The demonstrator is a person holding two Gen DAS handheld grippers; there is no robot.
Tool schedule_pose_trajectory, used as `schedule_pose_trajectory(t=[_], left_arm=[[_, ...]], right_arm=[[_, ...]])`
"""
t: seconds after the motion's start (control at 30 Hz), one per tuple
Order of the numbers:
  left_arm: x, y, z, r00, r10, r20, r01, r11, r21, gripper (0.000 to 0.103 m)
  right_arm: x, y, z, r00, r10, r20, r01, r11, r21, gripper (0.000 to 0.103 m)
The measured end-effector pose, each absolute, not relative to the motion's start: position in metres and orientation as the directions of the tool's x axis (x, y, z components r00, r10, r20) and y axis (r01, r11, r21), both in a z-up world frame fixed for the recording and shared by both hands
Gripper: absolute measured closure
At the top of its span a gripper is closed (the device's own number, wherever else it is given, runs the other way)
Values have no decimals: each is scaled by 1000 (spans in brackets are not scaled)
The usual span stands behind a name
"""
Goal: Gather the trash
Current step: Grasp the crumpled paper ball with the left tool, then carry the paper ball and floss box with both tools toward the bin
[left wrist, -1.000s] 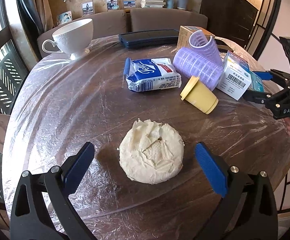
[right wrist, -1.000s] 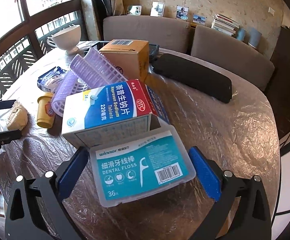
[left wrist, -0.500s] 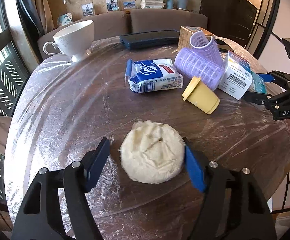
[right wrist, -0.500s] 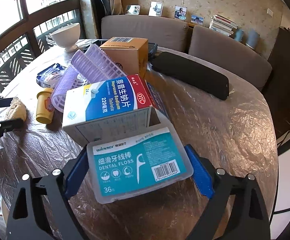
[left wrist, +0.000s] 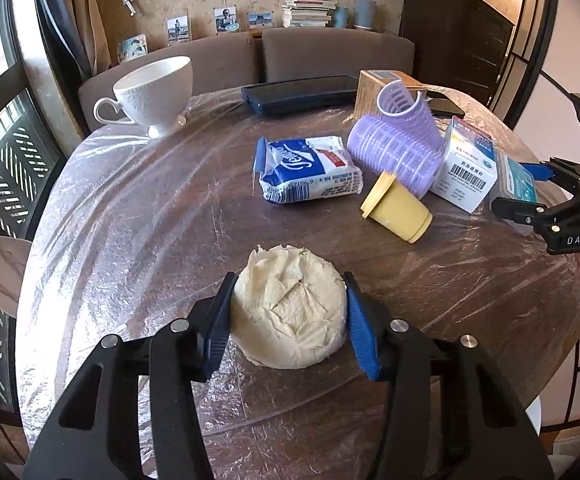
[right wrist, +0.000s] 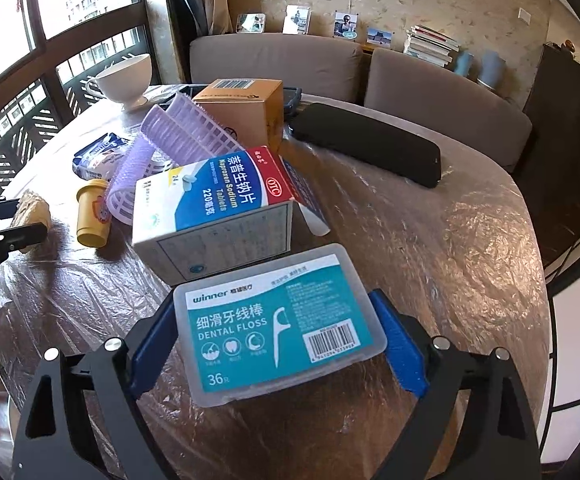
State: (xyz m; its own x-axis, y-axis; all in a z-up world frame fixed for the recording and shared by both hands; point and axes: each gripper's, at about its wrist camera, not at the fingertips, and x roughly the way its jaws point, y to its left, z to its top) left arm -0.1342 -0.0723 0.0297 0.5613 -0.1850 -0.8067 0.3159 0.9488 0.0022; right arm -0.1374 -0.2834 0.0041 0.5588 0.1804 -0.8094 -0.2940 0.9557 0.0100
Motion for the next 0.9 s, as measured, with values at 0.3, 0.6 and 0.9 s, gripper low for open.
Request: schedule_pose_trajectory(t=[0.3, 0.6, 0.9], left_arm=[[-139, -78, 35, 567, -195, -800, 323, 946, -1, 50], [-146, -81, 37, 562, -200, -802, 324, 946, -9, 50], [-156, -84, 42, 566, -206, -799, 324, 946, -15, 50]], right_arm=[[-147, -288, 12, 562, 188, -805, -281, 959, 28, 14], [-162, -285, 19, 558, 205, -804, -272, 961, 56, 14], [-185, -279, 27, 560, 228, -796, -265, 960, 89, 14]])
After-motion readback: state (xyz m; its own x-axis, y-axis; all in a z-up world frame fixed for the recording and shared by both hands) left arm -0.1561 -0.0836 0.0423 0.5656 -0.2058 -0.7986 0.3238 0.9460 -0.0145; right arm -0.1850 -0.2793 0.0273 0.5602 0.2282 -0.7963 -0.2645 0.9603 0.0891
